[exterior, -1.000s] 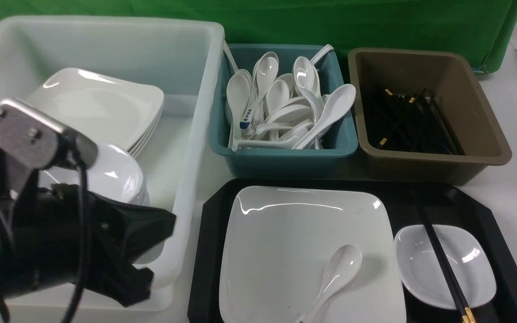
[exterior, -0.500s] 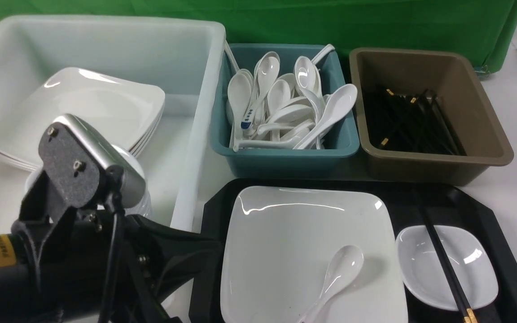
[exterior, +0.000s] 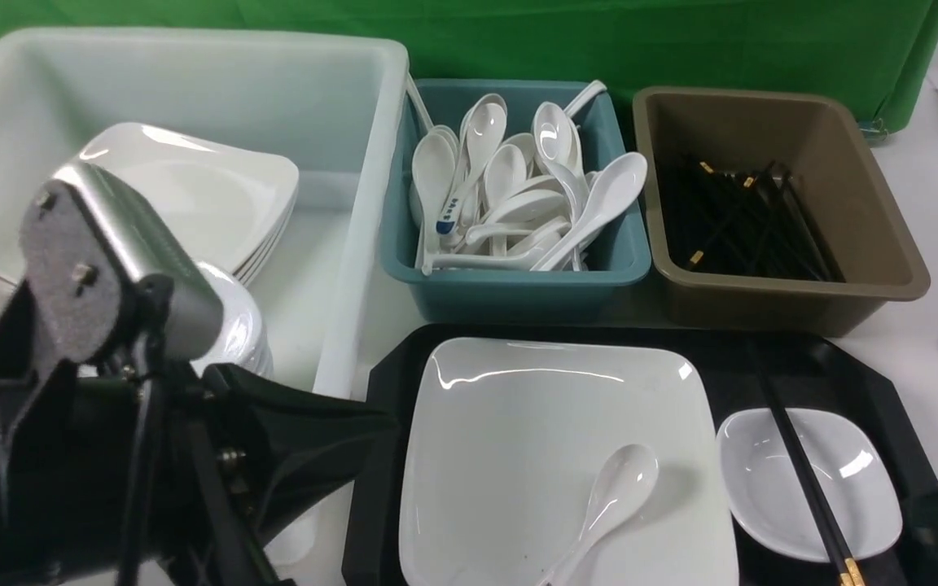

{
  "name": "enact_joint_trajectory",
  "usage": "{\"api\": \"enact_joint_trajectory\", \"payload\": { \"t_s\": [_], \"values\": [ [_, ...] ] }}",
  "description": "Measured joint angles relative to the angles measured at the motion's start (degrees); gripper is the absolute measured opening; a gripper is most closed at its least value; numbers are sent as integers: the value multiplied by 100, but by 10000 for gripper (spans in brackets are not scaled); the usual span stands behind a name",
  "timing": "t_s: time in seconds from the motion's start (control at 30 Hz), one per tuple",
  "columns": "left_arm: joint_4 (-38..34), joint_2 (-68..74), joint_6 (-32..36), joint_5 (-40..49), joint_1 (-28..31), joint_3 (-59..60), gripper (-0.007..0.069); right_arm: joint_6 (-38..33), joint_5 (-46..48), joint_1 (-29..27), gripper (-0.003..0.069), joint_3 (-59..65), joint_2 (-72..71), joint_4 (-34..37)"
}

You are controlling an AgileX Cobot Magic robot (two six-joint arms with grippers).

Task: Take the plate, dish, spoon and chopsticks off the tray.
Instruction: Use the right arm to grab a pair of chopsticks from the plate

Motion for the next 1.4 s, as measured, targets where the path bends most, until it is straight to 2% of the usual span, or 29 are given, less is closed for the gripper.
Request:
{"api": "enact_joint_trajectory", "payload": {
  "t_s": [0.17,0.27,0.53,0.87,0.97,1.1,1.17,1.3,1.4],
  "values": [
    [0,-309,4,75,0,0,17,17,-500,43,348,-140,1437,-203],
    [0,-422,4,177,0,-4,17,211,-875,43,379,-252,2057,-350],
    [33,-456,7,427,0,-4,17,480,-1356,43,388,-707,3394,-626],
    [81,-458,11,615,0,-4,17,674,-1443,43,388,-956,3891,-793],
    [87,-458,14,640,0,-4,17,674,-1437,43,347,-957,3926,-793],
    [93,-458,25,658,0,-4,17,515,-1363,43,162,-962,3938,-793],
    [93,-458,25,658,0,-4,17,390,-1321,43,115,-962,3932,-793],
    [93,-458,25,652,0,-4,17,41,-1026,49,120,-968,3731,-798],
    [98,-458,25,412,0,-4,17,-274,-824,116,120,-981,3048,-693]
  ]
}}
